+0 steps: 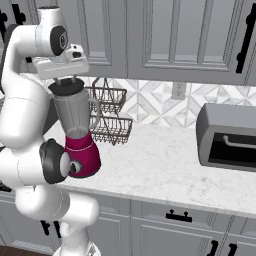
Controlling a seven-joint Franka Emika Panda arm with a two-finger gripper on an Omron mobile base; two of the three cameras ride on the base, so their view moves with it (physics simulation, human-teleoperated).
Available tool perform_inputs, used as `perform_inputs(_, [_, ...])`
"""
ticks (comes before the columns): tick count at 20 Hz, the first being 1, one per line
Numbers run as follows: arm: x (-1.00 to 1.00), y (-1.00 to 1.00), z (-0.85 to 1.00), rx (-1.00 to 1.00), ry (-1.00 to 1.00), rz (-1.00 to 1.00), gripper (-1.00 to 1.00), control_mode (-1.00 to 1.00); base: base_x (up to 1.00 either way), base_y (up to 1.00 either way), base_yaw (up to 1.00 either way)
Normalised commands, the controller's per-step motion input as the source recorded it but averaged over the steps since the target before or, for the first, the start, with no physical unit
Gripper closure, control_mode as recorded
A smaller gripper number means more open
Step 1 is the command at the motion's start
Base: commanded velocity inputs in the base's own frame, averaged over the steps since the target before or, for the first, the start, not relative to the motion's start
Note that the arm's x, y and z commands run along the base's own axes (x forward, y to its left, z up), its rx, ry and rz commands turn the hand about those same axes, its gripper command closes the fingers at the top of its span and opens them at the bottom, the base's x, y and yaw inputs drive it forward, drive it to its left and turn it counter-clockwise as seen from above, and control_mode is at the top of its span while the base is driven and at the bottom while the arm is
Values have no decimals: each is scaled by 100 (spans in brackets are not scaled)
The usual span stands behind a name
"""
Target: Close the lid blender by securely placing the lid on top.
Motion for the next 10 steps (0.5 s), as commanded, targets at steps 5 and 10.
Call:
perform_inputs(5, [17, 0, -15, 0, -7, 0, 100, -100, 0, 0, 0])
perform_inputs(10, [5, 0, -12, 0, 0, 0, 100, -100, 0, 0, 0])
